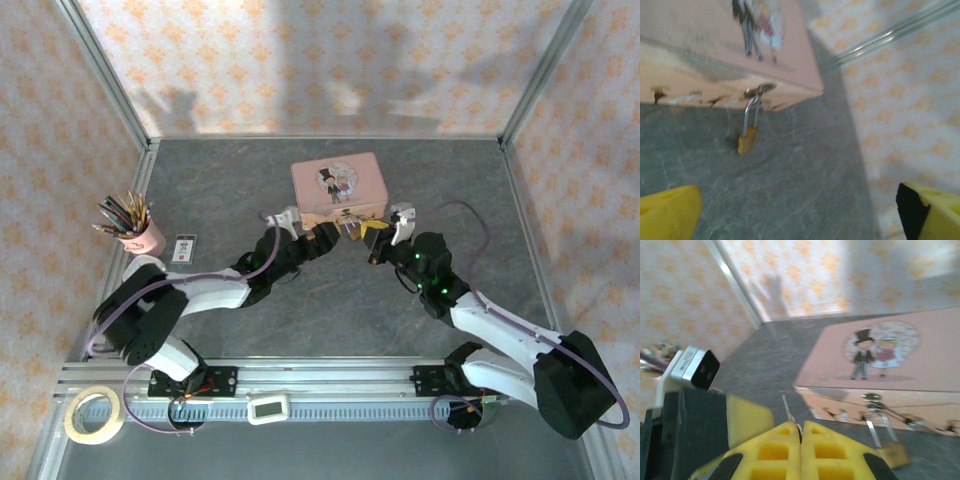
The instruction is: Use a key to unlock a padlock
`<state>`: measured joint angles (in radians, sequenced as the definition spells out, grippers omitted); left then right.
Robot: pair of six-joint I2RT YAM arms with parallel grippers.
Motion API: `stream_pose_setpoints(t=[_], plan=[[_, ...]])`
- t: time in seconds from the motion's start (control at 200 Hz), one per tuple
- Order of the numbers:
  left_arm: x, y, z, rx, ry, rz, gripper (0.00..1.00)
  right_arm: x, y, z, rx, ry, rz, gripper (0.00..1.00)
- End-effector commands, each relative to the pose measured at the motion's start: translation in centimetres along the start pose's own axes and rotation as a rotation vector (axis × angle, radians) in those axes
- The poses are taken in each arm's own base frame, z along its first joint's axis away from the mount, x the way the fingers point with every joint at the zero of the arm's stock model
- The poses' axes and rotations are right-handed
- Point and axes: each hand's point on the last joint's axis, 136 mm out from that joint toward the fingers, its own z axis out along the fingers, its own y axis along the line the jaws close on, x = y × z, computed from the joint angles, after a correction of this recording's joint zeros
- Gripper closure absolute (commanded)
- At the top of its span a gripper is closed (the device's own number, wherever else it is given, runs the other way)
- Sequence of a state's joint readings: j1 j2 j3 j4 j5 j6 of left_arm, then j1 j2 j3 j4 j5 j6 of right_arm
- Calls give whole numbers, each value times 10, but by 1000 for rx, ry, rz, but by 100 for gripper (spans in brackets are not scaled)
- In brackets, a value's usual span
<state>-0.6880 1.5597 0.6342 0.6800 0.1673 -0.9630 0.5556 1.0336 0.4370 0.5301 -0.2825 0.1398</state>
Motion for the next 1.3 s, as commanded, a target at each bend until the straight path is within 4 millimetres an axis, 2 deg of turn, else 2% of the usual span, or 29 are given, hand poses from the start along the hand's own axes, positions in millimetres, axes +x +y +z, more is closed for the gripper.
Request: stream_pose_setpoints(t=[0.0, 0.14, 0.24, 0.29, 0.325, 0.53, 0.651, 0.921, 1.066, 1.186, 1.296], plan=[[13, 9, 22, -69, 30, 7, 8, 5, -41, -9, 185, 15, -13, 100], [35, 23, 55, -136, 86, 9, 23, 11, -69, -16, 242, 30, 69, 100], [42, 37, 71, -199, 84, 22, 26, 12, -79, -21, 255, 11, 101, 100], [39, 38, 76, -219, 70, 31, 27, 11, -80, -23, 254, -2, 107, 100], [44, 52, 82, -262, 71, 38, 27, 10, -81, -24, 255, -8, 109, 100], [36, 58, 107, -308, 13, 69, 31, 9, -80, -25, 238, -21, 106, 100], [33, 69, 122, -359, -15, 94, 34, 10, -81, -26, 239, -25, 108, 100], [31, 92, 139, -466, -45, 150, 45, 12, -82, -29, 237, -27, 112, 100], [33, 101, 144, -484, -36, 146, 58, 13, -82, -29, 230, -31, 123, 100], [34, 106, 145, -474, -10, 127, 78, 20, -85, -29, 236, -25, 142, 100], [29, 106, 138, -460, -4, 118, 90, 30, -89, -27, 237, -8, 182, 100]])
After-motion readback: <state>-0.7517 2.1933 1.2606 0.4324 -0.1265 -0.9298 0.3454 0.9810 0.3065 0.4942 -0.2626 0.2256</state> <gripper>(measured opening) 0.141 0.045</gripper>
